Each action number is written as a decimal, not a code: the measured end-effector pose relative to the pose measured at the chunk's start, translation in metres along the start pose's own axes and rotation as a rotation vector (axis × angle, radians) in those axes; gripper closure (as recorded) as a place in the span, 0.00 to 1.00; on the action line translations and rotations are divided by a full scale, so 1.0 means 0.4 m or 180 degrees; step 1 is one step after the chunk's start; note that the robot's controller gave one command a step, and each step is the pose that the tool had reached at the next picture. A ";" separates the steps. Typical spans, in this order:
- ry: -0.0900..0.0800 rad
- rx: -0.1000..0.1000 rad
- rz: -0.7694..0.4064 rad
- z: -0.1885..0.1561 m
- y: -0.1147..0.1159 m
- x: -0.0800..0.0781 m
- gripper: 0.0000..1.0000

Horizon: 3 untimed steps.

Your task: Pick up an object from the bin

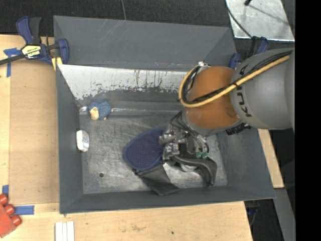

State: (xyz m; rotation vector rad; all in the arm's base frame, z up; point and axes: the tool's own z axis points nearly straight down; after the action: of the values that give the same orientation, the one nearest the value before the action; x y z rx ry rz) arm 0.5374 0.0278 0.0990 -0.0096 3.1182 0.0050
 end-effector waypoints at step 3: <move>0.0064 0.0021 0.1189 0.060 -0.011 0.005 0.00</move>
Offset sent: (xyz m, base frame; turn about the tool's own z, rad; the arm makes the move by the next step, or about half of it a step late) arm -0.0116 0.0087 0.0797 0.0586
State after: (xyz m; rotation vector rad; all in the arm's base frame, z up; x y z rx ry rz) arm 0.5360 0.0234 0.0749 0.5736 3.0862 0.0016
